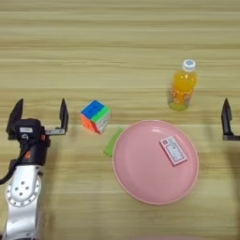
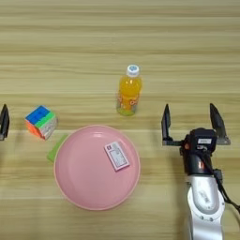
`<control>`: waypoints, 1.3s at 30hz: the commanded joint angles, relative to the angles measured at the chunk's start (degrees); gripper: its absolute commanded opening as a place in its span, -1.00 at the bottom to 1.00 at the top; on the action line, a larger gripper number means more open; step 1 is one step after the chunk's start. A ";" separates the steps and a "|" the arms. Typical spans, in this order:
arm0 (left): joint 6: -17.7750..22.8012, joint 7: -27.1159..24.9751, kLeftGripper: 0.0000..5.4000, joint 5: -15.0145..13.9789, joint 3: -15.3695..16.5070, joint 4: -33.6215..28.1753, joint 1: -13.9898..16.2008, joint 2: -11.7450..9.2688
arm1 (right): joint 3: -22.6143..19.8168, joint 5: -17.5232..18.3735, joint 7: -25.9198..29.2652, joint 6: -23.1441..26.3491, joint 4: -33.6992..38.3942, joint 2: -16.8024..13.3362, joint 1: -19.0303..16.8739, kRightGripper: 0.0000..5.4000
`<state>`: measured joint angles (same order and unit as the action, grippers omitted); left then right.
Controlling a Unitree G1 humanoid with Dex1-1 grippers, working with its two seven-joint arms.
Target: Move the objects on the table
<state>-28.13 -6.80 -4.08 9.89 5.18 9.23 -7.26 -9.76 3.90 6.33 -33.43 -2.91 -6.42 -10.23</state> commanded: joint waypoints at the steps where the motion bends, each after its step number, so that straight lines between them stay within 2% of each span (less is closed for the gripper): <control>1: 0.02 -1.00 0.99 -0.25 -0.27 -1.15 1.88 -0.73 | 0.88 2.12 1.60 -1.16 -0.95 0.46 -1.38 1.00; 8: 0.58 -2.23 0.99 -1.92 0.40 -2.38 3.21 -1.51 | 0.09 4.25 2.92 0.07 -0.62 -0.94 -1.26 1.00; 15: 0.77 -4.23 0.99 -4.52 0.38 -1.38 1.56 -1.45 | 0.79 5.51 5.60 -0.75 -2.12 -1.50 0.11 1.00; 28: -0.86 -3.33 0.99 -2.01 0.34 1.90 -1.14 -1.62 | 0.28 5.65 5.53 -0.62 -4.98 -1.20 3.07 1.00; 39: -1.25 -2.08 0.99 -1.63 0.63 2.43 -1.90 -1.23 | -0.14 5.57 5.39 -0.67 -5.53 -1.39 3.71 1.00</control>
<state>-29.23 -9.16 -6.23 10.49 7.25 7.84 -8.16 -9.49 9.31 11.74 -34.28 -7.84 -7.47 -7.15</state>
